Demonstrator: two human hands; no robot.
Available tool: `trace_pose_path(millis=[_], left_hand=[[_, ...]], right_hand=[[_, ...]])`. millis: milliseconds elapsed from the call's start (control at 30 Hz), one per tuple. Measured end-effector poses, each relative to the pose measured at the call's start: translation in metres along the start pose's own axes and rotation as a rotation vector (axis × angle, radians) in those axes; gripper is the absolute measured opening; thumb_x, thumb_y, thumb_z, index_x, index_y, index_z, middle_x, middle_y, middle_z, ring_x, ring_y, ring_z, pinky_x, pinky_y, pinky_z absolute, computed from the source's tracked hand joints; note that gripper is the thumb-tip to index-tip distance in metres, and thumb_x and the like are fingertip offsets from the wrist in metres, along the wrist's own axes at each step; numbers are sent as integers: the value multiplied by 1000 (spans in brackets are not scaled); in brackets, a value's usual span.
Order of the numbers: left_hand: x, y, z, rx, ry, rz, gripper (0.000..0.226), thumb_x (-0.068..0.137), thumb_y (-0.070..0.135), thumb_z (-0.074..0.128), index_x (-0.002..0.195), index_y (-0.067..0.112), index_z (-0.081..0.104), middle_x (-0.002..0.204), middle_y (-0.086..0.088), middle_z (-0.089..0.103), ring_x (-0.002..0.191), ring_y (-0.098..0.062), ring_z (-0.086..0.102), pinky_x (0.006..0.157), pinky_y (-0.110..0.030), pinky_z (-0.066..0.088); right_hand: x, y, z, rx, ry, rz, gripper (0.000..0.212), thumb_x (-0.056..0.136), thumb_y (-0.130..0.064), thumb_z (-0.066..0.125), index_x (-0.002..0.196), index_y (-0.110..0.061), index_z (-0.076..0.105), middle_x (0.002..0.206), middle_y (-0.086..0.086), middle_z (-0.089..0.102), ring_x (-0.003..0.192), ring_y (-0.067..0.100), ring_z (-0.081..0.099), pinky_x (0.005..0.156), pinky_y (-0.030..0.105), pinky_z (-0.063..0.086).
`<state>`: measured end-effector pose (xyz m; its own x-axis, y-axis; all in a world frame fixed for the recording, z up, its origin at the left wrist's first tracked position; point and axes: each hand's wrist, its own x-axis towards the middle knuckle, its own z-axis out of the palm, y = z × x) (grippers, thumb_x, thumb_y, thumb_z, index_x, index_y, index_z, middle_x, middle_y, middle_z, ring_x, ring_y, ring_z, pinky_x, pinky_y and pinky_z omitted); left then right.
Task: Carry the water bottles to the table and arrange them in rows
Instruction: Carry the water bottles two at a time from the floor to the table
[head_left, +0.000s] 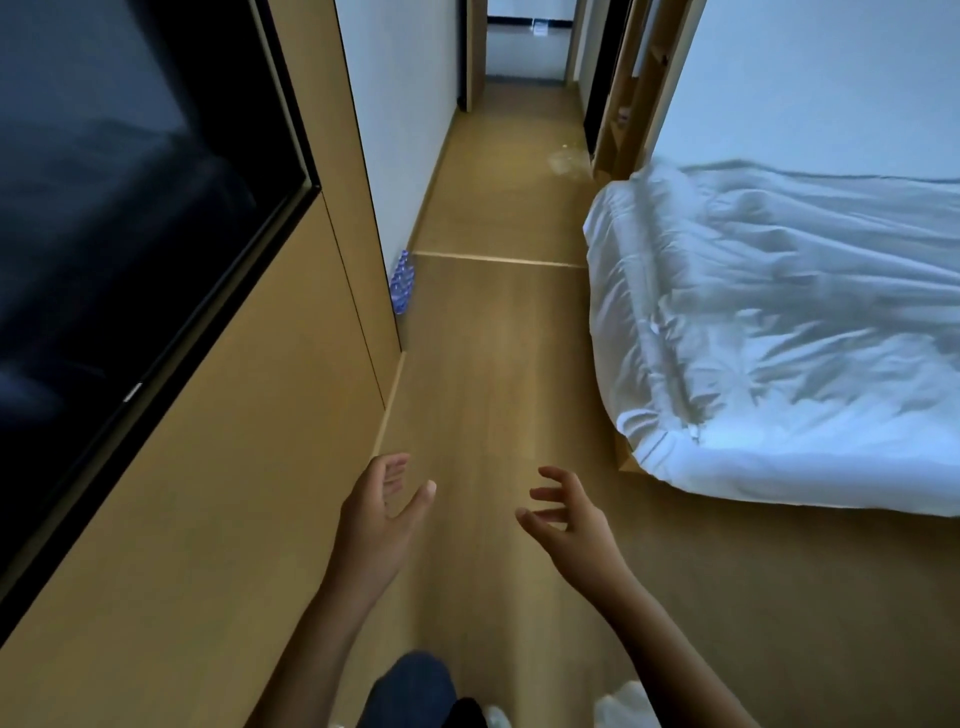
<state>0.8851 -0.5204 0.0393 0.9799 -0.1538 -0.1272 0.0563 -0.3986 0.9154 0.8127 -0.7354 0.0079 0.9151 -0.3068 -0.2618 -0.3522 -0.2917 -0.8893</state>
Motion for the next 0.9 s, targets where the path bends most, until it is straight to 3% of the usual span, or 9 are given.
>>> trace_pose_path(millis=[300, 467, 633, 900], left_hand=[[220, 14, 10, 17, -29, 26, 34, 89, 31, 68, 118, 35, 51, 123, 13, 54, 115, -8, 53, 88, -21, 41], [344, 34, 5, 38, -96, 39, 33, 88, 34, 68, 115, 40, 50, 123, 14, 54, 115, -6, 53, 81, -14, 40], [452, 57, 9, 51, -93, 78, 34, 87, 33, 69, 117, 36, 52, 123, 13, 56, 115, -8, 55, 90, -24, 45], [600, 86, 56, 20, -94, 41, 34, 87, 31, 70, 118, 31, 55, 123, 11, 58, 116, -8, 56, 93, -24, 44]], right_hand=[[209, -55, 3, -19, 29, 5, 54, 90, -35, 70, 135, -32, 41, 119, -11, 57, 98, 2, 64, 70, 12, 51], [320, -98, 8, 0, 68, 15, 51, 91, -36, 69, 133, -35, 40, 119, -11, 58, 98, 1, 65, 66, 12, 51], [408, -124, 3, 11, 71, 40, 53, 91, -36, 68, 136, -34, 39, 118, -13, 57, 96, 0, 64, 64, 9, 51], [560, -137, -42, -4, 51, 81, 55, 91, -29, 70, 138, -26, 40, 121, -5, 59, 98, 4, 64, 71, 12, 51]])
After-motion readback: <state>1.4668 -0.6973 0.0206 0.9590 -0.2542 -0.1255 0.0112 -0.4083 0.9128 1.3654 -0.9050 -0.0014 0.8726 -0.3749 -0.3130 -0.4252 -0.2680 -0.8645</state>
